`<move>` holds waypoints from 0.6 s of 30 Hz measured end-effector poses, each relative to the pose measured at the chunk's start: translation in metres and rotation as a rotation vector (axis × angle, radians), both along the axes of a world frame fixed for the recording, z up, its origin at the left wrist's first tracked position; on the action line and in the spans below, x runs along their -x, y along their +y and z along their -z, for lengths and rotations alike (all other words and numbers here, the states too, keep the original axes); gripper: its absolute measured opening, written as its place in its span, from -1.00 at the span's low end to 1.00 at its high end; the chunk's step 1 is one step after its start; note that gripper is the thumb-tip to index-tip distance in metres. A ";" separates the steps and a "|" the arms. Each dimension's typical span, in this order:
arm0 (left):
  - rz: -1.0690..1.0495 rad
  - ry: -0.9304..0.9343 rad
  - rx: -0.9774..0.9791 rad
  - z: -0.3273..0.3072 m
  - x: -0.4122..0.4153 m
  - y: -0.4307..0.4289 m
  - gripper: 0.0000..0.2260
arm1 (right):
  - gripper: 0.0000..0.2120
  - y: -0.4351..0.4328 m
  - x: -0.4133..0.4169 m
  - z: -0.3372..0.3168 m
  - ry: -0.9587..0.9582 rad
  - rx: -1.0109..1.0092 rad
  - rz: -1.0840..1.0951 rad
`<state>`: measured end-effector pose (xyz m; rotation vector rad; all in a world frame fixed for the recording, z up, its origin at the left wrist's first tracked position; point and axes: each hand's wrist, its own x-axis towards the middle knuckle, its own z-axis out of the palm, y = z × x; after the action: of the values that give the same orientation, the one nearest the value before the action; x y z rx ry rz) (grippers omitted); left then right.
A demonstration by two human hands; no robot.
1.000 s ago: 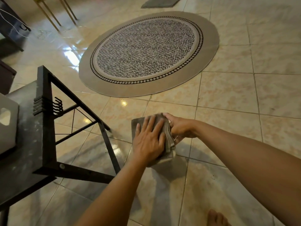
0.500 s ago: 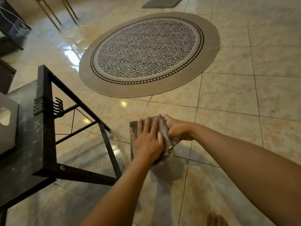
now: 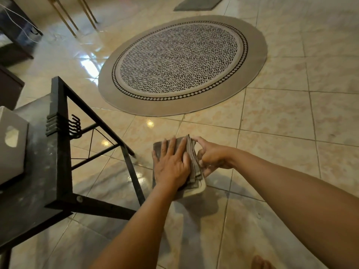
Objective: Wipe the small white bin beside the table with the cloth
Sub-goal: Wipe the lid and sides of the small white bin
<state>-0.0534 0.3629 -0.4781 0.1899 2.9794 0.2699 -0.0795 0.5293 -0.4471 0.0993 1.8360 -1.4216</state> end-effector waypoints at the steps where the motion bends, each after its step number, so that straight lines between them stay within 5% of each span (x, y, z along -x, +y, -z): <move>1: -0.038 -0.014 -0.003 -0.001 0.001 0.003 -0.48 | 0.00 -0.003 0.001 0.000 0.009 -0.004 -0.001; 6: 0.133 0.007 0.047 -0.001 -0.012 0.009 -0.47 | 0.02 -0.001 -0.001 0.003 0.001 -0.001 0.038; 13: -0.066 -0.036 -0.057 0.002 -0.015 -0.006 -0.47 | -0.05 -0.010 -0.003 0.000 0.026 0.003 0.028; 18: 0.031 0.010 0.008 0.011 -0.072 0.005 -0.46 | -0.05 -0.007 -0.004 -0.004 0.047 -0.002 0.015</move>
<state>0.0185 0.3683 -0.4889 0.2364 2.9846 0.2535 -0.0760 0.5225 -0.4428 0.0809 1.8788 -1.4434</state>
